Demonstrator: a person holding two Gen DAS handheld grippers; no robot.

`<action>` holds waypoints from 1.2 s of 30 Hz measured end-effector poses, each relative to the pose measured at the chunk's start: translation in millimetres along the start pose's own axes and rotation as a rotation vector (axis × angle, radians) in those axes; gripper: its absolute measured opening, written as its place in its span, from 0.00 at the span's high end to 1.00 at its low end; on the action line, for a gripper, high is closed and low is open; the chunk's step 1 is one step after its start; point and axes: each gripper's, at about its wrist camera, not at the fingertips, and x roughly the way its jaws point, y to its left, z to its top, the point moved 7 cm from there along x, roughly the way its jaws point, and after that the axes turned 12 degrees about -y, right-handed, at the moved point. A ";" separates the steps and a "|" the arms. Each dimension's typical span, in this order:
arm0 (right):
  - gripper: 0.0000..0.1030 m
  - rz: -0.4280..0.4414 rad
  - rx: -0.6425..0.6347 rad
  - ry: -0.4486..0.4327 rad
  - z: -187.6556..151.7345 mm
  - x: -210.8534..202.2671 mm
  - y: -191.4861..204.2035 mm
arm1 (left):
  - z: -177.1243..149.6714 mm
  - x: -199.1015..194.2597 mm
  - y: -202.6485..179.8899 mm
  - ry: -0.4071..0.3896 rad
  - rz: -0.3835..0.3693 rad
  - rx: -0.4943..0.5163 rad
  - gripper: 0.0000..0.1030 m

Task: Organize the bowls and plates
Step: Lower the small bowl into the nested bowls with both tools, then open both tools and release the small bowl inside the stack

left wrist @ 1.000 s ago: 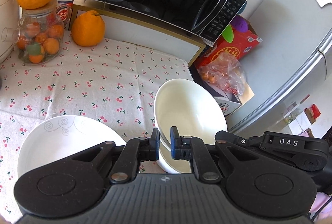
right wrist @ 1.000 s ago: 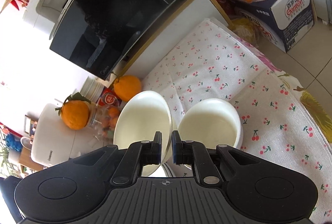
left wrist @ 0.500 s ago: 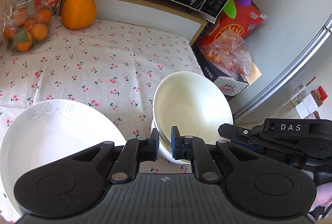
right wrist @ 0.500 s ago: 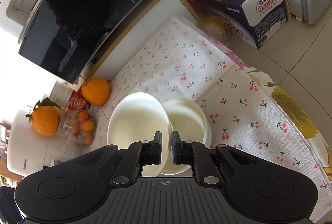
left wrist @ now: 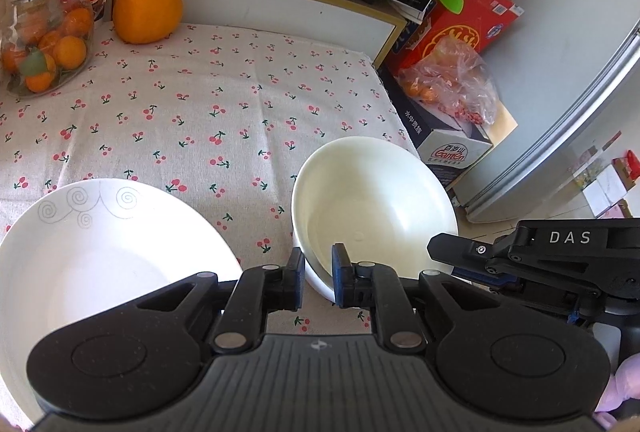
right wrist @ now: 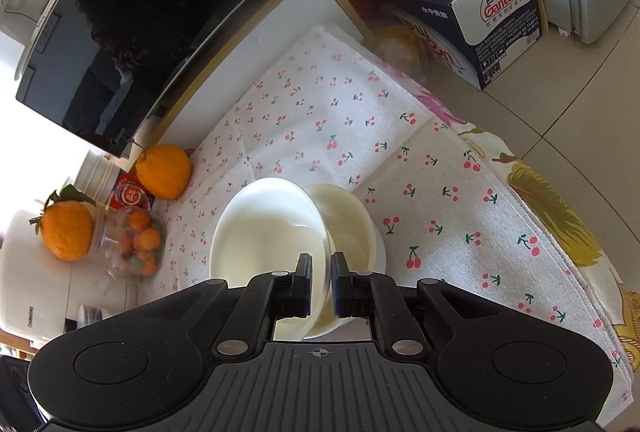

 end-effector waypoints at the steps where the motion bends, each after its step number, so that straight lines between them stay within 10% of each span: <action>1: 0.90 -0.003 -0.001 0.002 -0.4 0.7 -0.6 | -0.2 0.7 0.0 0.001 0.001 0.001 0.88; 25: 0.89 -0.057 -0.058 -0.009 -1.5 2.7 -4.3 | -6.0 10.9 -10.8 -0.014 0.006 0.109 0.85; 32: 0.86 -0.073 -0.130 -0.022 -1.9 1.3 -3.0 | -7.3 6.0 -15.5 -0.052 -0.011 0.208 0.74; 36: 0.84 -0.060 -0.150 -0.023 -0.1 1.2 -3.6 | -7.2 1.7 -21.8 -0.086 -0.033 0.284 0.48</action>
